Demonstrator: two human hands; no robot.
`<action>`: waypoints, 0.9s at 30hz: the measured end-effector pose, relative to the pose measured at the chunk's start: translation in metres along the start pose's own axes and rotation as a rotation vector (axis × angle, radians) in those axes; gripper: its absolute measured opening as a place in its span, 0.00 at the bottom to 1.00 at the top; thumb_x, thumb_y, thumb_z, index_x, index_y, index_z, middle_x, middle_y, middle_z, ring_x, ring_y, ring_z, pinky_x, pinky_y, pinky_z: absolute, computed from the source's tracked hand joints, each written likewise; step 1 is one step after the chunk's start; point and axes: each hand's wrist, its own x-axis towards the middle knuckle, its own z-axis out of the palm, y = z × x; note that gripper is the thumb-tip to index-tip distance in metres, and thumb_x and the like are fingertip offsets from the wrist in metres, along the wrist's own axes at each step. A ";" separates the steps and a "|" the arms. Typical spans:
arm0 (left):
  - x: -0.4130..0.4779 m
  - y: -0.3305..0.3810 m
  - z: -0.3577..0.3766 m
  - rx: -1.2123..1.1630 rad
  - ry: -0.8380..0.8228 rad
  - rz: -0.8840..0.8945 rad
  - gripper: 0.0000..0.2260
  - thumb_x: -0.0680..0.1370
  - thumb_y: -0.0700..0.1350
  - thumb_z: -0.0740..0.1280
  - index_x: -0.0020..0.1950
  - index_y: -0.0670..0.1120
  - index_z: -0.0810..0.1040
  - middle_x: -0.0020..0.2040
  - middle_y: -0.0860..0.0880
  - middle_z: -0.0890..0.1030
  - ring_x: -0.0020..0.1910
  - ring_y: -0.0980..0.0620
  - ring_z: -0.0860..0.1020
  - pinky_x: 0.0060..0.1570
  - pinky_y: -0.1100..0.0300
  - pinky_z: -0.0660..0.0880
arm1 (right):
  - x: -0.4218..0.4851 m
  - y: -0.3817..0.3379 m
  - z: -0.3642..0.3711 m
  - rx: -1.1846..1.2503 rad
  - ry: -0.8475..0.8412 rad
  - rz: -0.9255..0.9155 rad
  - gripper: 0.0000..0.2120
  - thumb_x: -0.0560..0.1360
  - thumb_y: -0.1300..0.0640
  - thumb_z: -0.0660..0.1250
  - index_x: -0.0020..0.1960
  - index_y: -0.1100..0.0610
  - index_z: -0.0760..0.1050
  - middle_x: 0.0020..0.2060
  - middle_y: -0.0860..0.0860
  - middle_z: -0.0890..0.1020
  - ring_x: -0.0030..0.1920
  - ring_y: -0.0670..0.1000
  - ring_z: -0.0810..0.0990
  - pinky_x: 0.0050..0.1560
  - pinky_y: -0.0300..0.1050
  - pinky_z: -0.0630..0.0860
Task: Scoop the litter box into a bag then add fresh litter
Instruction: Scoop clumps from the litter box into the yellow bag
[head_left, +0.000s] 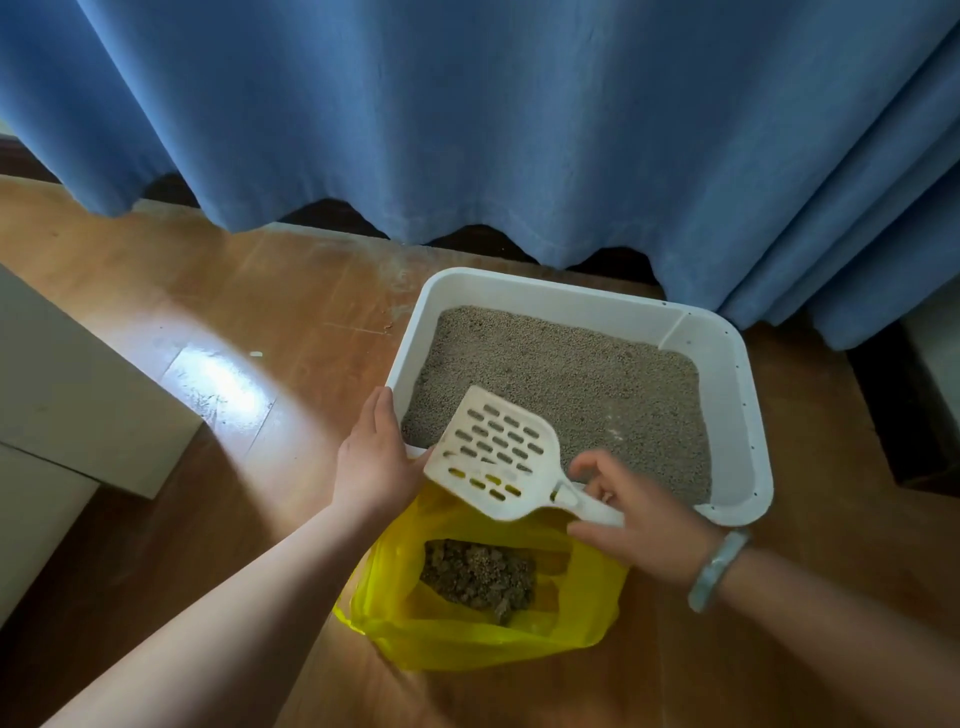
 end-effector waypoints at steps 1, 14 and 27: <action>0.001 0.000 0.001 -0.015 0.006 0.000 0.43 0.72 0.59 0.69 0.77 0.43 0.50 0.77 0.46 0.55 0.74 0.46 0.59 0.71 0.51 0.60 | 0.007 -0.003 -0.007 -0.012 0.024 0.007 0.18 0.72 0.53 0.71 0.55 0.44 0.66 0.41 0.47 0.80 0.35 0.45 0.80 0.33 0.43 0.78; 0.017 0.001 0.014 -0.187 0.038 -0.088 0.43 0.70 0.50 0.72 0.76 0.46 0.50 0.75 0.48 0.57 0.72 0.48 0.60 0.71 0.51 0.61 | 0.148 -0.027 -0.045 -0.865 -0.071 0.068 0.08 0.78 0.48 0.59 0.52 0.48 0.74 0.43 0.49 0.79 0.41 0.51 0.78 0.38 0.44 0.75; 0.018 0.003 0.020 -0.128 0.072 -0.062 0.43 0.69 0.48 0.70 0.77 0.43 0.48 0.75 0.46 0.57 0.72 0.47 0.58 0.70 0.51 0.61 | 0.176 -0.020 -0.034 -0.717 -0.117 0.038 0.08 0.77 0.50 0.61 0.54 0.50 0.76 0.44 0.49 0.80 0.43 0.50 0.78 0.44 0.44 0.75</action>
